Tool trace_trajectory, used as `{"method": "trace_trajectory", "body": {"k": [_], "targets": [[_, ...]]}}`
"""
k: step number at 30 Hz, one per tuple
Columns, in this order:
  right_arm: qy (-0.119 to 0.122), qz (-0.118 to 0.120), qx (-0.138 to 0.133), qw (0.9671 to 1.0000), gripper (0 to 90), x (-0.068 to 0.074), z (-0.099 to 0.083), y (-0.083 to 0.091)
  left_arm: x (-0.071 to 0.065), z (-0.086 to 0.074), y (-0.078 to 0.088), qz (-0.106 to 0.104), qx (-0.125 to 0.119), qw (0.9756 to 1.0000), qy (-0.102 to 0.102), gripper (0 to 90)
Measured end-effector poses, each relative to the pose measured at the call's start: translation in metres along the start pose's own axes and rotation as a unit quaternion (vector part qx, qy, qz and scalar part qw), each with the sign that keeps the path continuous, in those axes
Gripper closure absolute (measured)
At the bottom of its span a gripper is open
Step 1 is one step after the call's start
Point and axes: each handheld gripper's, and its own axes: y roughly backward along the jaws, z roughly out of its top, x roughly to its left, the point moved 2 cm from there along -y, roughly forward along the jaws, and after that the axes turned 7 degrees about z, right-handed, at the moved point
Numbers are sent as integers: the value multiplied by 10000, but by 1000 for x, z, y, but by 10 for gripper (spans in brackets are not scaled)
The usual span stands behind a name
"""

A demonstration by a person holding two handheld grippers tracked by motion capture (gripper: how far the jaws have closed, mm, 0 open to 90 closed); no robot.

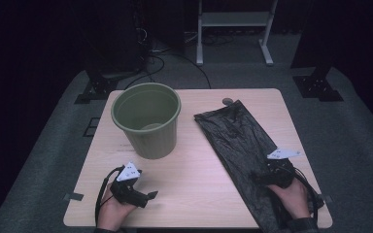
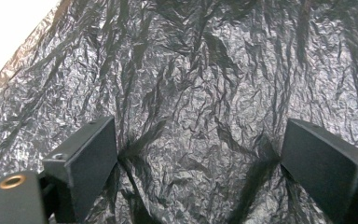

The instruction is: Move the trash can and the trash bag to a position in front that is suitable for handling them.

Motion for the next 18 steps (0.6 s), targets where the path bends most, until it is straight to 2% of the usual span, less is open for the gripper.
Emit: {"method": "trace_trajectory", "body": {"k": [3,8,18], "targets": [[-23,-30,-1,10000,99,0,0,0,0,1,2,36,70,10000,58,0],[-45,-50,-7,10000,99,0,0,0,-1,7,8,34,22,10000,35,0],[-49,-53,-6,10000,99,0,0,0,1,23,30,8,-271,9996,62,0]]}}
